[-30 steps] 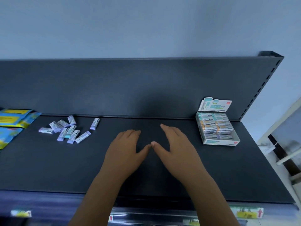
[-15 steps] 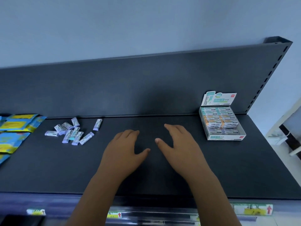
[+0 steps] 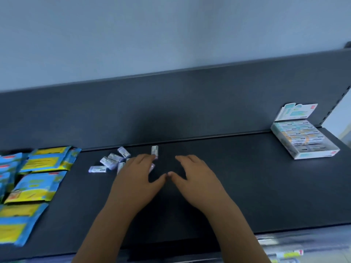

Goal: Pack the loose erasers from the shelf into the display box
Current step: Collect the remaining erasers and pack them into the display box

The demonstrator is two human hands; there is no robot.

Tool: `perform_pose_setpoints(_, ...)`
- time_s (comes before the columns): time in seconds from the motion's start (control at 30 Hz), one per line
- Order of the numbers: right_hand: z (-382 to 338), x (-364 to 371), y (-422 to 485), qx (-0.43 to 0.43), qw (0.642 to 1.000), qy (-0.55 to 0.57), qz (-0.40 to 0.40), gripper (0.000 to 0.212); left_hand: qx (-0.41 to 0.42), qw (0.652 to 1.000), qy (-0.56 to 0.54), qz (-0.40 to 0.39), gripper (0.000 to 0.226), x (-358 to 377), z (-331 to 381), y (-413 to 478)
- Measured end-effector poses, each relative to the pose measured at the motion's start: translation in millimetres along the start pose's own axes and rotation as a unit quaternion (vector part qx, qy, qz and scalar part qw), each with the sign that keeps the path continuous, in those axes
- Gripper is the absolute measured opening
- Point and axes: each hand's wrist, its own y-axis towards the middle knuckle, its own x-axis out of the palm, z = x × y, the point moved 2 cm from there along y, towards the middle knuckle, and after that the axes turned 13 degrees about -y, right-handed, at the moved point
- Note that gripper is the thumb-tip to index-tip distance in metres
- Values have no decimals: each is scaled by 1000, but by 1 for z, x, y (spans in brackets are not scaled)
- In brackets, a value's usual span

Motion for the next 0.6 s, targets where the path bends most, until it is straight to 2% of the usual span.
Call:
perform_pose_setpoints(0.13, -52, 29, 12, 1, 1000, -7, -1, 54, -19, 1000, -6, -5, 68, -36, -58, -7)
perform_pose_setpoints(0.3, -99, 54, 18, 9, 999, -31, -17, 43, -15, 999, -28, -17, 49, -61, -106, -19)
perform_pose_setpoints(0.6, -138, 84, 21, 19, 991, -130, -11, 39, -8, 998, -39, -49, 51, -71, -153, -23)
